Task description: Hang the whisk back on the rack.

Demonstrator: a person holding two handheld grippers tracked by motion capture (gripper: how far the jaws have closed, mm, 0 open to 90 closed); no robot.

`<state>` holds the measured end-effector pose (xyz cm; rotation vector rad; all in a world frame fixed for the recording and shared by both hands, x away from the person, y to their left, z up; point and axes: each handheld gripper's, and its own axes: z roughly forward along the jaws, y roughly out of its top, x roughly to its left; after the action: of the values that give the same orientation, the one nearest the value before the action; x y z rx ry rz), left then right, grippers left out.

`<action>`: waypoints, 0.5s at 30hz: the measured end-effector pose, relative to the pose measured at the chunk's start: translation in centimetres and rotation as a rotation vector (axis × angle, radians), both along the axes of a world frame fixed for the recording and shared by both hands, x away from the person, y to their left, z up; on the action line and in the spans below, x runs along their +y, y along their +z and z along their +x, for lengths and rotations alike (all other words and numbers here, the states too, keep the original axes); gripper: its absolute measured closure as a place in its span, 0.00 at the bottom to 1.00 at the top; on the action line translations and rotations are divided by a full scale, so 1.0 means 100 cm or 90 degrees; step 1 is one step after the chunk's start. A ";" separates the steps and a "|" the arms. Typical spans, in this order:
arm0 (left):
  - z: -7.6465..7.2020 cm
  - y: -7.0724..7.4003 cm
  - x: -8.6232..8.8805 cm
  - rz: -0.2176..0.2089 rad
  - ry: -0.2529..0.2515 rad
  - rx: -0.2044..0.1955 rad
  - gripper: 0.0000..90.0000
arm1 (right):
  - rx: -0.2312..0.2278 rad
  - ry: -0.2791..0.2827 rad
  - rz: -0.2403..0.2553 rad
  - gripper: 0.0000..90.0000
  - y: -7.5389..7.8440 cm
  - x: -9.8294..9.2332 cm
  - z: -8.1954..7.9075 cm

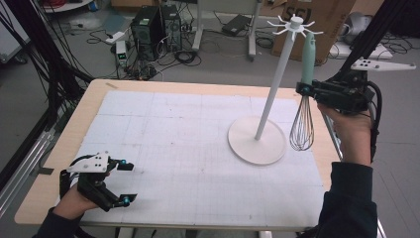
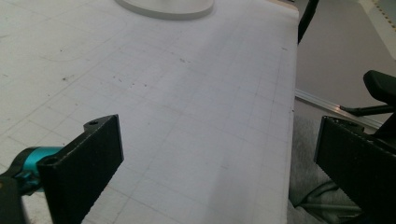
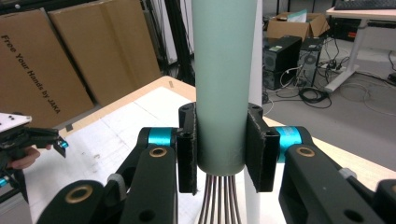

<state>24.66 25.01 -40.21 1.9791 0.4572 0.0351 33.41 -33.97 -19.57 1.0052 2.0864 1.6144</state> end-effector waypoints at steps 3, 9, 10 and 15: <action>0.000 0.000 0.000 0.000 0.000 -0.001 0.02 | 0.002 0.005 0.004 0.77 -0.002 0.001 0.004; 0.000 0.000 0.001 -0.003 0.000 -0.001 0.02 | 0.009 0.007 0.006 0.76 -0.005 0.003 0.011; 0.000 0.000 0.001 -0.003 0.000 -0.001 0.02 | 0.012 0.009 0.008 0.76 -0.005 0.003 0.012; 0.000 0.000 0.001 -0.002 0.000 -0.001 0.02 | 0.017 0.018 0.009 0.75 -0.005 0.004 0.014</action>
<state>24.65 25.08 -40.17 1.9754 0.4556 0.0354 34.83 -33.60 -20.09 1.0116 2.1180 1.6401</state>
